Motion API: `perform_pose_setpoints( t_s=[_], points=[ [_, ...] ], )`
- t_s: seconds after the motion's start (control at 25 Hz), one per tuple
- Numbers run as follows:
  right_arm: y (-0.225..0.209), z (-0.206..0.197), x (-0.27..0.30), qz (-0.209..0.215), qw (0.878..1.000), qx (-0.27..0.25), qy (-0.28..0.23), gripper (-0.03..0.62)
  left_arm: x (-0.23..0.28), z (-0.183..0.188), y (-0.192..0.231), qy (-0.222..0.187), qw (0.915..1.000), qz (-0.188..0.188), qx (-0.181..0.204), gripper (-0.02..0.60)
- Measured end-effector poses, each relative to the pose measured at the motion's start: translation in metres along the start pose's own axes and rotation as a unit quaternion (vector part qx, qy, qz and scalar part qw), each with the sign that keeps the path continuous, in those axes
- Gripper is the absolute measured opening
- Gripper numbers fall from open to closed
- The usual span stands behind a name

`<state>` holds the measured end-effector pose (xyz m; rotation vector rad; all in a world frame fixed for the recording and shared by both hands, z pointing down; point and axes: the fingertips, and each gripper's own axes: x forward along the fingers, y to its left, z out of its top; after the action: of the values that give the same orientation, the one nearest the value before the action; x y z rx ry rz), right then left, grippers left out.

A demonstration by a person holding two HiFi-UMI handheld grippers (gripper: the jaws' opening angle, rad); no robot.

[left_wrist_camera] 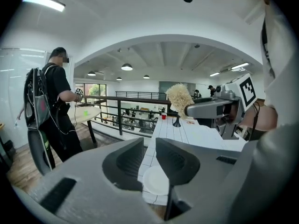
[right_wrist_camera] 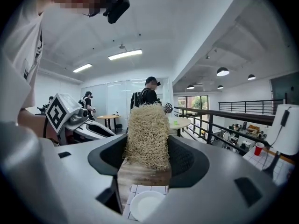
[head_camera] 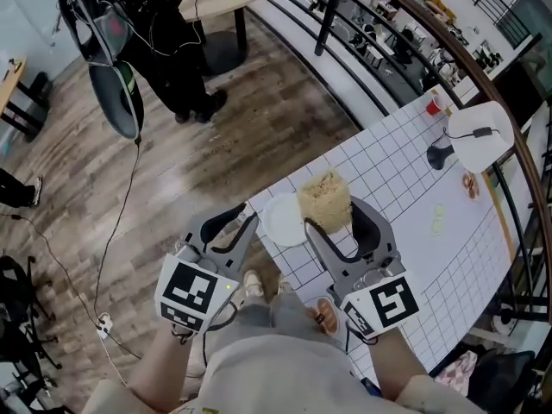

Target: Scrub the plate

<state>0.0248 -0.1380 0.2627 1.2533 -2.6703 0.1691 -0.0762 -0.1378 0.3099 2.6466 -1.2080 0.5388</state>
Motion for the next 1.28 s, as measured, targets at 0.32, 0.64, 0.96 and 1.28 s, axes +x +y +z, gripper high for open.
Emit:
perform_pose_setpoints(
  t_s=[0.32,0.64,0.96,1.28],
  points=[
    [-0.017,-0.05,0.021,-0.004,0.999,0.017,0.04,0.264,0.048,-0.068,0.0,0.073,0.9963,-0.035,-0.029,0.104],
    [-0.029,-0.097,0.044,-0.005,0.996,0.047,0.07,0.265,0.092,-0.145,0.008,0.12,0.9827,-0.069,-0.122,0.109],
    [-0.036,-0.144,0.061,-0.002,0.992,0.064,0.107,0.265,0.121,-0.223,0.002,0.187,0.9646,-0.092,-0.162,0.115],
    [-0.042,-0.175,0.07,-0.005,0.988,0.08,0.129,0.265,0.137,-0.261,-0.007,0.225,0.944,-0.123,-0.208,0.135]
  ],
)
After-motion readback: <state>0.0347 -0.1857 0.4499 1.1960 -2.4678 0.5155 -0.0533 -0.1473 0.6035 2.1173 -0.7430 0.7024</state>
